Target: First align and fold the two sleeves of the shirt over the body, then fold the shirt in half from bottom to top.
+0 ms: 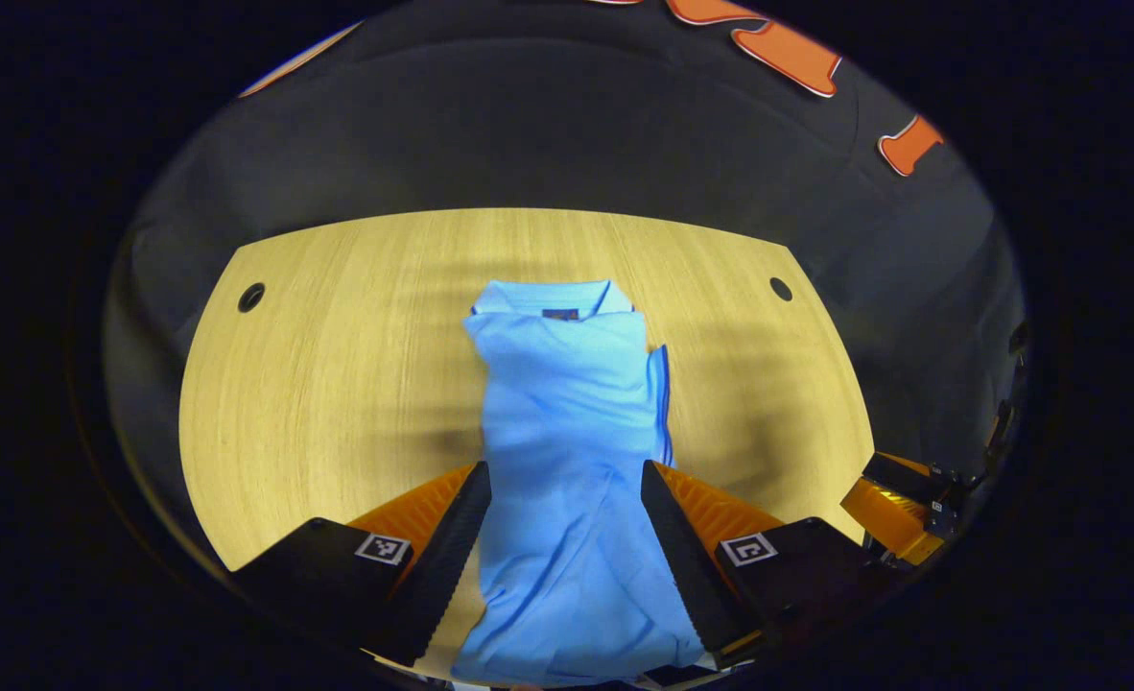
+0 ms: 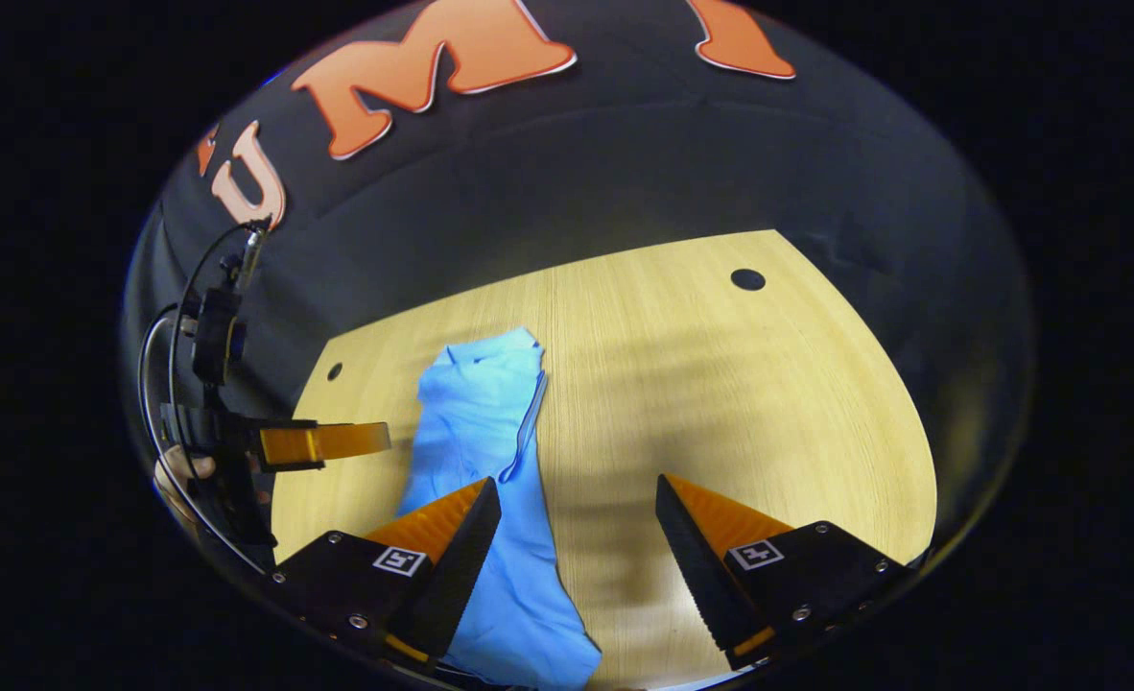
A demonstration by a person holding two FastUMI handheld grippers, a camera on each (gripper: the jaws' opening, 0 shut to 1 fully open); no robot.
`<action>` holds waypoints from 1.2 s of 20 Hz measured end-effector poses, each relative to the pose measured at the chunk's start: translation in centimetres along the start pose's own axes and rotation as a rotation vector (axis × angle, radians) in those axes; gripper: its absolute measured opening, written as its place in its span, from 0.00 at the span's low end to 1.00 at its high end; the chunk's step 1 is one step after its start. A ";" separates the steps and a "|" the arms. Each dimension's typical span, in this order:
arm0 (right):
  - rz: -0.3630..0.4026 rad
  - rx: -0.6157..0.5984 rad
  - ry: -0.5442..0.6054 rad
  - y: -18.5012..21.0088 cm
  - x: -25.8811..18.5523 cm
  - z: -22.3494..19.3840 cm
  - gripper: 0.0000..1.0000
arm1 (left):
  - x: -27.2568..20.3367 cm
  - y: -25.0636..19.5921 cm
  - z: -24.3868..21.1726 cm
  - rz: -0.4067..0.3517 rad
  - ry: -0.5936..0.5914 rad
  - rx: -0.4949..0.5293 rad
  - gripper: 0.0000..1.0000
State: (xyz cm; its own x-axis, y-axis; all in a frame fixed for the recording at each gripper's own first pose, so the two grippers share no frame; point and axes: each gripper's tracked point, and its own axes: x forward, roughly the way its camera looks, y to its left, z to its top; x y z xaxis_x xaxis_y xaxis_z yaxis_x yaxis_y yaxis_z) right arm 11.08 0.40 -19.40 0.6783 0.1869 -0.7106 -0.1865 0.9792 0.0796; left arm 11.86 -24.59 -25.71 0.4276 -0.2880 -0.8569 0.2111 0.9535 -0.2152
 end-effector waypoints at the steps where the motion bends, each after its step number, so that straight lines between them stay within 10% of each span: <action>1: -0.004 -0.020 0.023 0.4 0.2 -1.0 0.99 | -0.1 1.0 -1.1 0.009 0.011 -0.004 1.00; 15: -0.042 -0.154 0.418 2.5 -2.0 -19.2 0.99 | -3.3 6.3 -21.4 0.046 0.263 -0.014 1.00; 24: -0.085 -0.141 0.588 2.0 -4.3 -28.3 0.99 | -4.2 7.7 -26.9 0.124 0.362 -0.019 1.00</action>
State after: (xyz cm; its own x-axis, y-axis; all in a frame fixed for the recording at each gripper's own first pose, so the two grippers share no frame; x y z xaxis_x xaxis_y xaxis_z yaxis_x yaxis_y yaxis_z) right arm -12.35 -0.62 -35.96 0.1960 -0.0058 -0.9806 -0.2682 0.9615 -0.0593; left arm -11.92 -13.62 -36.32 0.1105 -0.1235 -0.9862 0.1599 0.9815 -0.1050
